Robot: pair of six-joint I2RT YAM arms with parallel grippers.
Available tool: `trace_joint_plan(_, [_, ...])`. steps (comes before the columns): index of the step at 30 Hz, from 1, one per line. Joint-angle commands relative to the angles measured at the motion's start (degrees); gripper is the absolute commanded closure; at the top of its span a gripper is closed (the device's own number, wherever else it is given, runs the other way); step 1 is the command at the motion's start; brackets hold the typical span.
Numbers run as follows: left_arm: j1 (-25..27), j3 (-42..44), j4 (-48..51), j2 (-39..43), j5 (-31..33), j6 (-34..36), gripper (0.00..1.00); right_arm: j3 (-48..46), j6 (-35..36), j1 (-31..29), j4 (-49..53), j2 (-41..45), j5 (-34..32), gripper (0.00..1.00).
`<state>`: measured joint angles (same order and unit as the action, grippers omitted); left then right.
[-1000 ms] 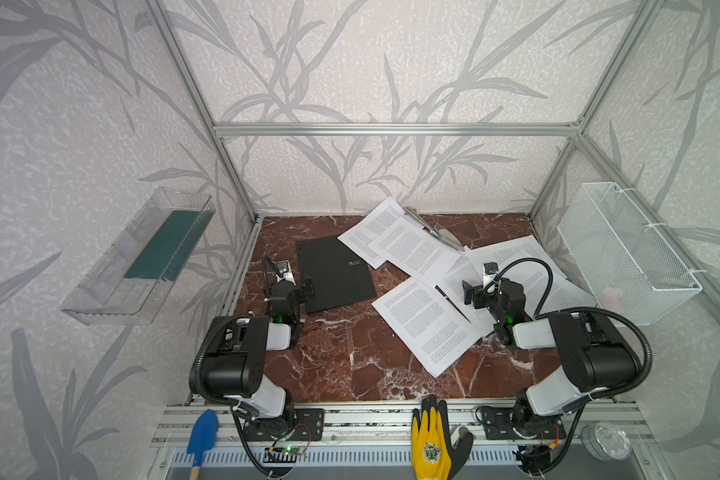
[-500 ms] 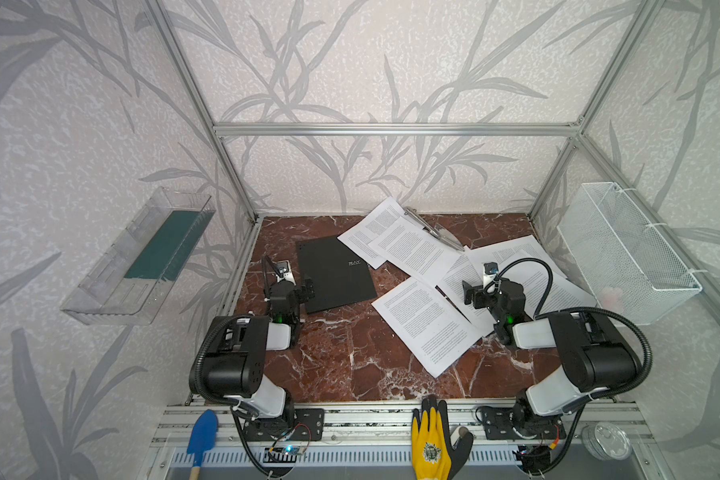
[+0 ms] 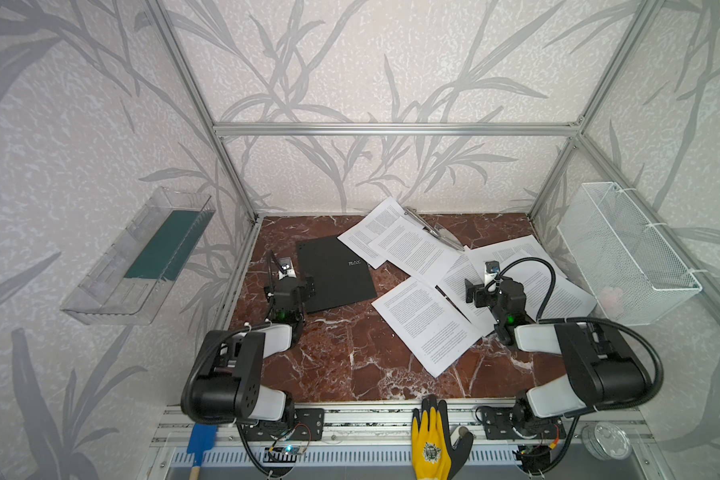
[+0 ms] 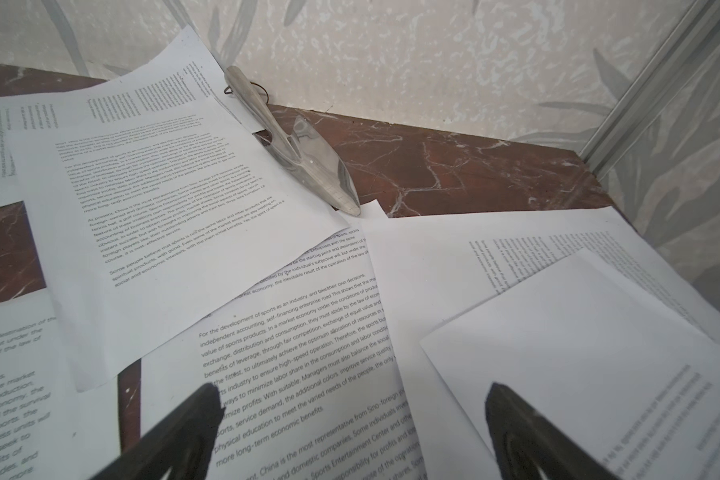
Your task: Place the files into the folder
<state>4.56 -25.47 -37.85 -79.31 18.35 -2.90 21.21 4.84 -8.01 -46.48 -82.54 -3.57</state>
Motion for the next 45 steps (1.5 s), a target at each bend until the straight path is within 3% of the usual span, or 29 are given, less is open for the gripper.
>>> trace_joint_plan(1, [2.92, -10.15, 21.61, 7.36, 6.87, -10.02, 0.01, 5.04, -2.57, -2.72, 11.88, 11.53, -9.06, 0.01])
trace_joint_plan(2, [3.45, -12.88, 28.82, 7.83, 7.16, -17.51, 0.01, 5.76, -8.67, -3.05, 14.76, 14.32, -11.97, 0.01])
trace_joint_plan(4, [4.05, -16.07, 37.1, 7.6, 2.28, -23.93, 0.01, 7.23, -22.99, -2.73, 22.84, 18.79, -15.36, 0.01])
trace_joint_plan(5, [4.26, -16.31, 40.11, 7.15, 2.84, -33.17, 0.01, 8.1, -27.51, -1.94, 27.55, 20.72, -13.17, 0.01])
trace_joint_plan(7, [4.0, -15.69, 43.33, 7.24, -6.38, -43.25, 0.01, 8.78, -32.96, -0.3, 32.61, 22.86, -10.38, 0.01])
trace_joint_plan(8, [4.12, -14.42, 41.67, 7.76, -13.69, -43.91, 0.01, 8.42, -34.93, 0.52, 32.25, 23.12, -8.4, 0.01])
trace_joint_plan(13, [6.09, -2.33, 25.11, 8.99, -26.64, -58.5, 0.01, 9.99, -40.23, -0.67, 26.74, 18.07, 5.15, 0.01])
trace_joint_plan(20, [6.8, 4.9, 16.94, 9.7, -27.26, -65.83, 0.01, 20.59, -36.04, -8.8, 39.28, 8.82, 9.04, 0.01])
trace_joint_plan(23, [6.79, 7.31, 12.23, 8.88, -26.65, -67.63, 0.02, 18.76, -35.69, -10.47, 37.94, 8.6, 12.66, 0.01])
trace_joint_plan(28, [6.78, 9.34, 5.26, 5.53, -25.89, -70.66, 0.03, 15.1, -34.65, -15.39, 34.94, 9.54, 12.35, 0.01])
trace_joint_plan(33, [6.78, 9.43, -0.07, 1.81, -27.04, -71.52, 0.04, 14.67, -36.13, -16.23, 31.3, 8.15, 17.32, 0.01])
trace_joint_plan(45, [6.63, 12.8, -32.95, -18.03, -28.77, -75.3, 0.13, 15.25, -35.71, -16.88, 31.23, 6.41, 19.32, 0.0])
